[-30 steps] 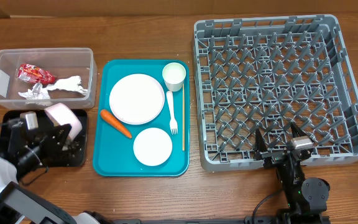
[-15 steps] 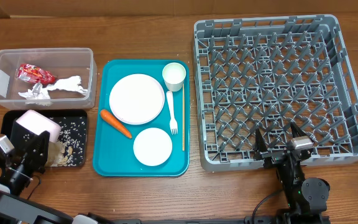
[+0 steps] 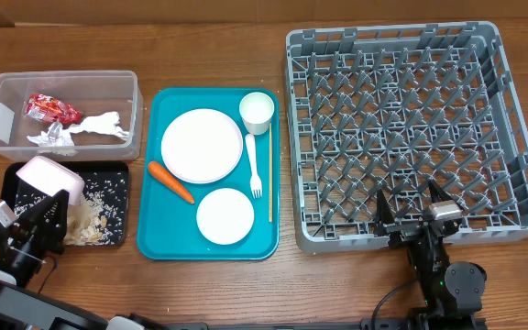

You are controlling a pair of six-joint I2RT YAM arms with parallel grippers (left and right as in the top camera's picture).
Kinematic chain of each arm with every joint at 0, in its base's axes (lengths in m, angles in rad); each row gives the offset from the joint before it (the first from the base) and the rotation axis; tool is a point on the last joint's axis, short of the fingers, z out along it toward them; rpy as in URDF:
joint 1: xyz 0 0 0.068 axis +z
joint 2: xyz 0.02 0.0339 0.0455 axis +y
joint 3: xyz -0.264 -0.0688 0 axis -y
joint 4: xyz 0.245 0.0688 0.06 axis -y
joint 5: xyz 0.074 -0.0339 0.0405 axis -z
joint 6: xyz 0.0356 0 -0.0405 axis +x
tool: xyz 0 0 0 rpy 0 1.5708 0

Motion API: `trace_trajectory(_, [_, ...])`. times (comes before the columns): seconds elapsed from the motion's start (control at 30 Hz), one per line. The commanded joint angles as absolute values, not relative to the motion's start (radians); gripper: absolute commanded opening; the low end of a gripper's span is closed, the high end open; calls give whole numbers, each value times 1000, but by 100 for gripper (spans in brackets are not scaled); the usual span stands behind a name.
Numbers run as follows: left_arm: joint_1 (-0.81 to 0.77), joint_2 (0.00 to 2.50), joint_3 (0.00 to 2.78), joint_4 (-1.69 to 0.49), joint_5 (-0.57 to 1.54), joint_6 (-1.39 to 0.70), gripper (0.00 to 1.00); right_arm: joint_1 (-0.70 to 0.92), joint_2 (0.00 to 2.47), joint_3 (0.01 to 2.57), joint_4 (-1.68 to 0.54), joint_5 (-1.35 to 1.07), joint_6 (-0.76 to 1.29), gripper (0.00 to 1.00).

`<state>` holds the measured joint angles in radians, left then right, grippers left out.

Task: Sort waste into correct bins and load items into the dishwasher rack
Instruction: 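Tip the pink bowl to dump noodles and peanuts onto black tray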

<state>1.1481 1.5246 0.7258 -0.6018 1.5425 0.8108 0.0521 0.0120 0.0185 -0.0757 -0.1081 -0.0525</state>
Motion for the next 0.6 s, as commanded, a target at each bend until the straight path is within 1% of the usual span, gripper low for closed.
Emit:
trace_trajectory(0.0, [1143, 1520, 708, -559, 1579, 819, 4, 49, 5, 8, -72, -113, -49, 100])
trace_trajectory(0.03, [1137, 1523, 706, -528, 1579, 783, 5, 49, 5, 8, -72, -113, -49, 100])
trace_trajectory(0.1, [1131, 1530, 710, -457, 1581, 622, 4, 49, 5, 8, -72, -113, -49, 100])
trace_trajectory(0.23, [1117, 1528, 709, -436, 1582, 615, 4, 49, 5, 8, -72, -113, -49, 100])
trace_trajectory(0.33, [1095, 1534, 709, -427, 1580, 656, 5, 49, 5, 8, -72, -113, -49, 100])
trace_trajectory(0.5, [1035, 1537, 709, -404, 1577, 658, 4, 49, 5, 8, -72, -113, -49, 100])
trace_trajectory(0.57, [1013, 1537, 709, -403, 1547, 650, 8, 49, 5, 8, -72, -113, -49, 100])
